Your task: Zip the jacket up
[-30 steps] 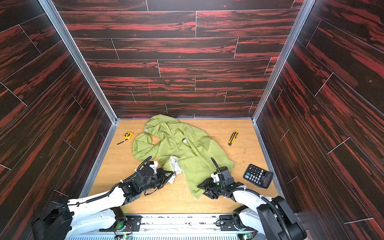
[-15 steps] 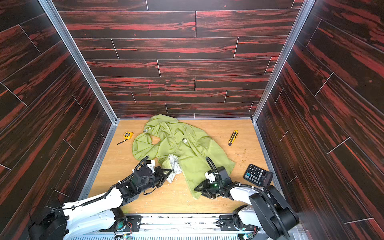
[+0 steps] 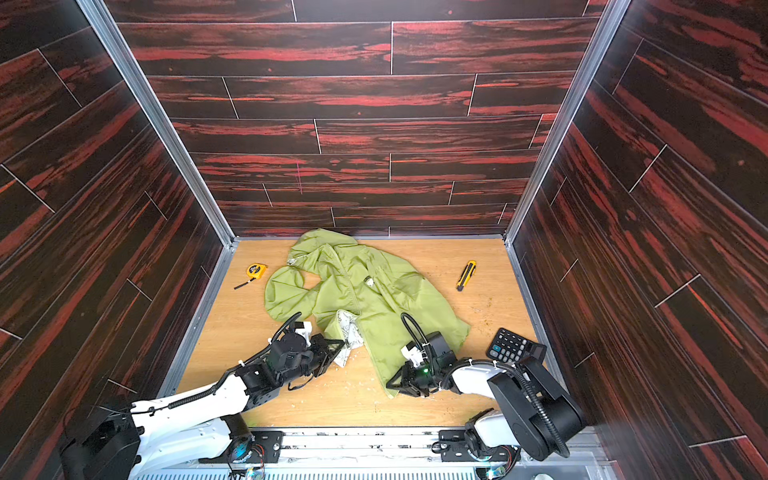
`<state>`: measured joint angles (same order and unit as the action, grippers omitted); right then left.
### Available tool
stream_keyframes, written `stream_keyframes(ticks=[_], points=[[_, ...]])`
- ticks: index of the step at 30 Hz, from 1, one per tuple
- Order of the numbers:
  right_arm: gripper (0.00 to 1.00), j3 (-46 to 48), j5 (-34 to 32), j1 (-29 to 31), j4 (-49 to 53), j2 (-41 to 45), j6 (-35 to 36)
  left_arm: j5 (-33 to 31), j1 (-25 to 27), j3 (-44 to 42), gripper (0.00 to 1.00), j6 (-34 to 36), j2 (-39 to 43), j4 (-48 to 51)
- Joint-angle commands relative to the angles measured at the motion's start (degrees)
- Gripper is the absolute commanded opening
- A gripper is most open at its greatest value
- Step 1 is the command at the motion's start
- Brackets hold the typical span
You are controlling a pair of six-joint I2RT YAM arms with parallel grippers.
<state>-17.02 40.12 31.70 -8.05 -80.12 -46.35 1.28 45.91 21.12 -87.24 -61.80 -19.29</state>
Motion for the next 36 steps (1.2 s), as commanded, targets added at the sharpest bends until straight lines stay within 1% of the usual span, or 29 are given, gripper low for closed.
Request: stream_keyframes(ticks=[1, 9, 15, 20, 26, 33, 36], points=[[0.27, 0.24, -3.4, 0.75, 7.42, -2.24, 3.26, -0.42, -0.3, 1.38, 0.0, 0.05, 0.36, 0.04], [0.22, -0.12, -3.04, 1.06, 8.03, -2.63, 4.49, -0.31, -0.3, 1.11, 0.0, 0.01, 0.8, 0.22], [0.26, 0.14, -2.72, 1.33, 8.14, -1.57, 4.49, -0.4, -0.32, 0.8, 0.0, -0.03, 1.59, 0.73], [0.26, 0.05, -2.9, 1.77, 8.23, -0.75, 4.25, -0.31, -0.28, 0.58, 0.0, 0.0, 2.12, 1.09], [0.22, 0.23, -3.22, 2.34, 8.38, -0.04, 3.91, -0.31, -0.3, 0.24, 0.0, -0.05, 2.96, 1.54], [0.21, 0.58, -3.75, 2.8, 8.67, 0.81, 3.46, -0.55, -0.3, -0.46, 0.0, -0.25, 3.97, 1.76], [0.18, 0.58, -3.93, 2.77, 8.67, 1.06, 3.26, -0.66, -0.3, -0.73, 0.0, -0.42, 4.28, 1.72]])
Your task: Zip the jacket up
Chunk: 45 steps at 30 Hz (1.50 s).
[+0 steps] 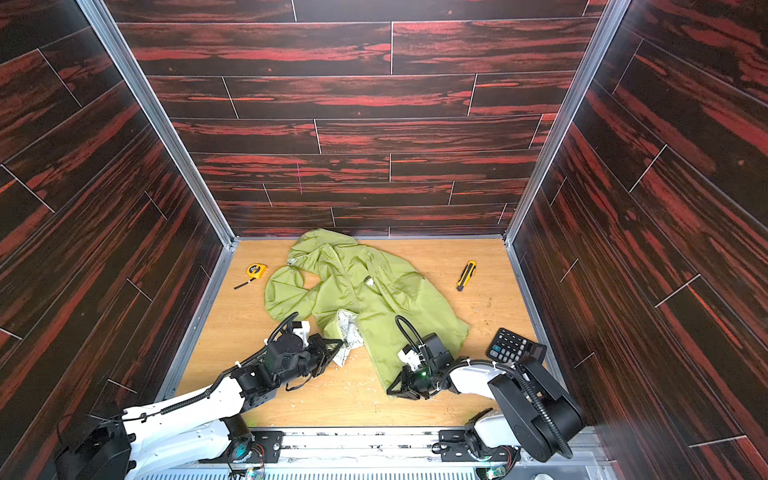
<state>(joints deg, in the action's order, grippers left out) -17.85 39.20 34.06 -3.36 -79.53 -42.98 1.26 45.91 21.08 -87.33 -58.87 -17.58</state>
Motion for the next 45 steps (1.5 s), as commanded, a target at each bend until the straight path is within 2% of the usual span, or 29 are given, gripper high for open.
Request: stream_keyframes(ticks=[1, 7, 12, 19, 21, 24, 27, 30, 33, 35, 37, 39, 45], points=[[0.16, 1.32, -3.06, 0.4, 3.97, 0.51, -0.25, -0.64, -0.23, -0.71, 0.0, -0.31, 1.39, 0.05], [0.0, -1.15, -2.3, 0.4, 5.57, 3.22, -1.83, -0.96, -0.3, -0.87, 0.0, -0.17, 2.0, 0.12], [0.0, -9.93, -5.32, 0.41, 13.85, 6.8, -1.21, -2.22, -0.45, 1.52, 0.0, 3.03, 3.87, 3.46], [0.0, -31.1, -18.04, 0.39, 31.83, 4.94, 4.26, 0.3, -2.92, 8.65, 0.0, 10.37, 5.43, 10.63], [0.0, -37.83, -23.66, 0.4, 36.71, 3.34, 6.29, 0.09, -3.83, 11.95, 0.0, 13.05, 5.37, 15.2], [0.0, -46.83, -32.72, 0.37, 41.84, 2.1, 8.23, -3.82, -4.69, 20.34, 0.0, 18.42, 3.69, 28.84], [0.0, -53.0, -37.01, -0.08, 42.58, 1.9, 9.24, -8.98, -4.7, 27.17, 0.0, 23.76, 1.89, 35.57], [0.0, -56.18, -33.81, -0.62, 37.98, 2.09, 12.19, -9.51, -4.73, 26.26, 0.0, 31.37, 2.46, 26.78], [0.0, -59.69, -32.85, -0.92, 36.6, 0.93, 14.18, -14.39, -4.77, 26.05, 0.0, 33.4, 3.73, 22.99], [0.0, -62.56, -33.22, -1.56, 37.83, -0.45, 13.41, -14.5, -5.5, 27.68, 0.0, 34.94, 3.21, 23.09], [0.0, -64.45, -31.41, -3.17, 38.61, -1.79, 11.56, -12.2, -6.09, 28.4, 0.0, 34.93, 2.2, 20.96], [0.0, -66.14, -24.61, -5.75, 39.61, -3.77, 10.42, -8.38, -6.27, 27.27, 0.0, 34.7, 0.72, 14.39], [0.0, -60.79, -11.86, -9.36, 27.75, -2.24, 5.76, 3.81, -7.22, 24.75, 0.0, 30.94, -6.92, -8.62]])
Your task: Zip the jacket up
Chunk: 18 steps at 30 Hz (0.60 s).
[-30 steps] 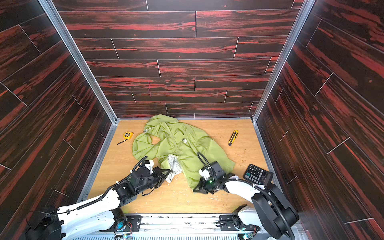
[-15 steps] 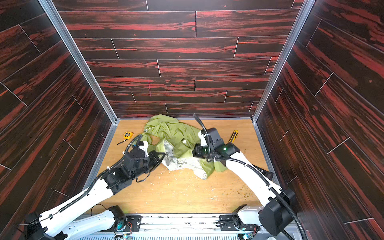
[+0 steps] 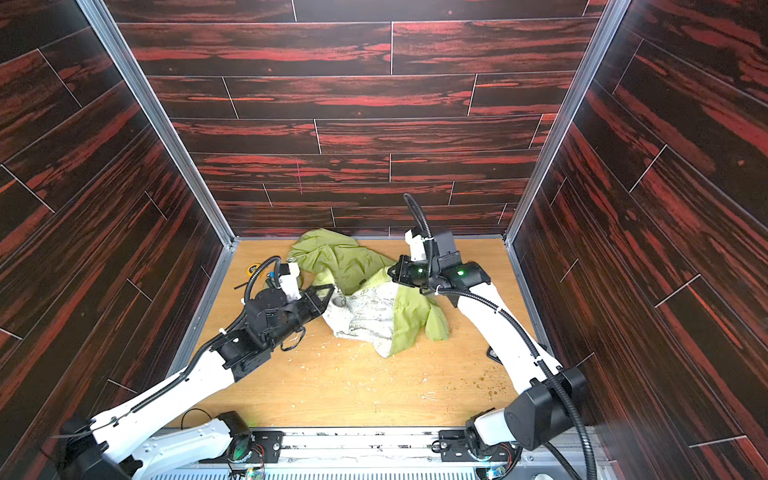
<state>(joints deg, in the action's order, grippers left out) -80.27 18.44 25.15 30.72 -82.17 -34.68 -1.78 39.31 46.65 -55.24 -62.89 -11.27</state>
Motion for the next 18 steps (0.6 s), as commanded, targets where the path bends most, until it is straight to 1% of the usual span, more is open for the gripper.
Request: stream_keyframes(ticks=[1, 4, 7, 8, 11, 18], points=[[0.0, 2.33, 10.77, -0.7, -8.72, 0.9, -3.12, 8.42, -0.86, -0.72, 0.0, -2.17, -4.31, -18.08], [0.0, 3.4, 16.16, -0.85, -16.06, 1.92, -6.18, 13.71, -1.5, 1.16, 0.0, -5.64, -9.18, -28.07], [0.0, 4.39, 22.02, -0.98, -25.07, 1.97, -11.56, 18.76, -1.74, 4.4, 0.0, -9.43, -13.8, -35.42], [0.0, 4.61, 22.58, -0.98, -26.99, 2.08, -13.26, 20.07, -1.8, 5.4, 0.0, -10.74, -15.13, -37.54], [0.0, 3.61, 21.39, -1.01, -27.28, 2.12, -14.65, 21.76, -1.75, 7.65, 0.0, -12.45, -16.98, -39.73], [0.0, 0.86, 15.3, -1.46, -19.92, 3.71, -9.49, 19.74, -1.76, 8.73, 0.0, -8.6, -15.86, -36.19]])
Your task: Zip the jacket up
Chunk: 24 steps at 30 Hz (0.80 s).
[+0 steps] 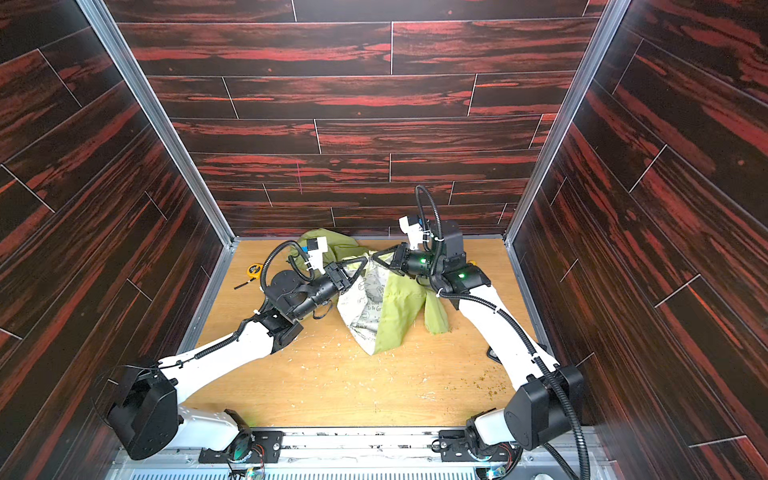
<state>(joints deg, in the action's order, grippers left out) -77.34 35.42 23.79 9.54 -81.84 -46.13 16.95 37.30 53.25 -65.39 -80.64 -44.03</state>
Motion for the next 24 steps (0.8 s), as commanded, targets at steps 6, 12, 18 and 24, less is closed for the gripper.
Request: stream_keyframes(ticks=[6, 12, 18, 24], points=[[0.0, -1.86, -3.13, -0.54, 1.39, 4.78, 3.49, 1.36, 0.15, 3.56, 0.0, 7.16, 3.15, 0.43], [0.0, -4.28, -2.06, -0.68, 0.62, 3.94, 2.58, 1.3, 0.14, 3.49, 0.0, 10.69, 3.87, -0.91], [0.0, -3.62, 2.12, -0.72, -8.31, 4.08, -3.73, 5.77, 0.04, 5.27, 0.0, 9.06, 2.27, -5.15], [0.0, -2.49, 3.39, -0.83, -14.56, 4.71, -9.06, 9.0, 0.05, 5.82, 0.0, 7.92, 1.76, -9.41]])
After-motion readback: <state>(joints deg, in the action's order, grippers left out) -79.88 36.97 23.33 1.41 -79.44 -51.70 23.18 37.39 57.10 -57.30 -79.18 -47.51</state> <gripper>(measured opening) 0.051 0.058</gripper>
